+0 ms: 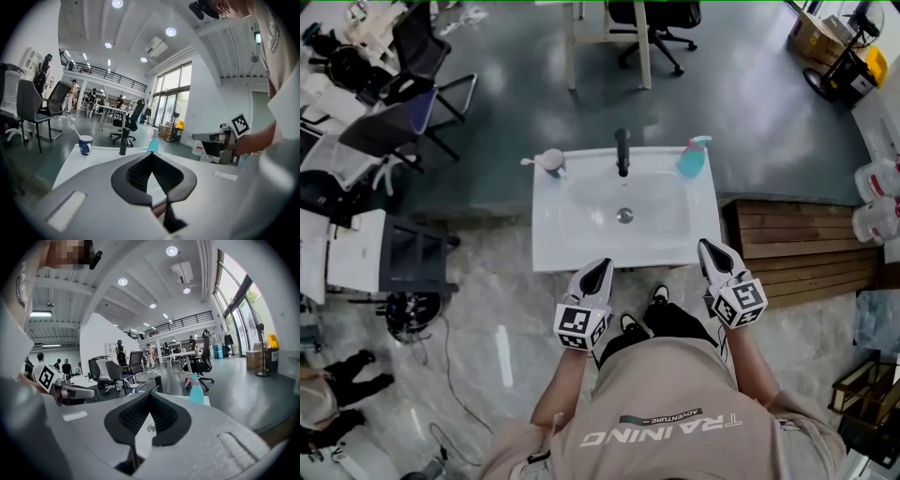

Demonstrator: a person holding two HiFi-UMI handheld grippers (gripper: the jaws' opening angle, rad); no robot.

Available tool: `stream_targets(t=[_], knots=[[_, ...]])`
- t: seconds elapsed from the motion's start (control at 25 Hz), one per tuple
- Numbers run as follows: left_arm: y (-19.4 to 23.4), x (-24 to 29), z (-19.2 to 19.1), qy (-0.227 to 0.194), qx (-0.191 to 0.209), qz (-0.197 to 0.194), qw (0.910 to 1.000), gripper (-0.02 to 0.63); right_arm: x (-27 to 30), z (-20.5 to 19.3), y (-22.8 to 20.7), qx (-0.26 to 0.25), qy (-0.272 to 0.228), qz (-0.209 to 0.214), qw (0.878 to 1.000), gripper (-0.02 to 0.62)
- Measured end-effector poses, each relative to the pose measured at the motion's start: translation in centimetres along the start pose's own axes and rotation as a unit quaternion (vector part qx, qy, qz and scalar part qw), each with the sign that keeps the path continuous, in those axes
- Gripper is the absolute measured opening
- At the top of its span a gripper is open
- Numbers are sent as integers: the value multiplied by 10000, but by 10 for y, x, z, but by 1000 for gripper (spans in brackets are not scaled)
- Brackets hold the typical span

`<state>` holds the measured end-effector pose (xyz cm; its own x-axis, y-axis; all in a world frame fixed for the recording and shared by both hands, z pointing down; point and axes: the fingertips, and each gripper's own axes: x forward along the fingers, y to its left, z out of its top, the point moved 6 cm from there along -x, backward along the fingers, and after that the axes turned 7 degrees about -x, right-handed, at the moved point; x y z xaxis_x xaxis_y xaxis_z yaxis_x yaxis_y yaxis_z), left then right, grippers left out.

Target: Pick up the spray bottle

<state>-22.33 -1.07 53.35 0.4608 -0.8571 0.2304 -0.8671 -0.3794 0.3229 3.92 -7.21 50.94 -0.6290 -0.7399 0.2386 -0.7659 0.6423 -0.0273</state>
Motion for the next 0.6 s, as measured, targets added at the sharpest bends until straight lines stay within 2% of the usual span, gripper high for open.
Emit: stream_targets(t=[0.2,0.36,0.6], knots=[[0,21,5,105,59,-25,9999,15,18,-1,-20,-397,199,-50,9990,2],[5,42,25,166,156,87,9997,15,39,-9,-52,-274,243,-235,9991,2],[15,95,63,237,442,125,9987,15,85,5,-109,-243,29,-389,9989,2]])
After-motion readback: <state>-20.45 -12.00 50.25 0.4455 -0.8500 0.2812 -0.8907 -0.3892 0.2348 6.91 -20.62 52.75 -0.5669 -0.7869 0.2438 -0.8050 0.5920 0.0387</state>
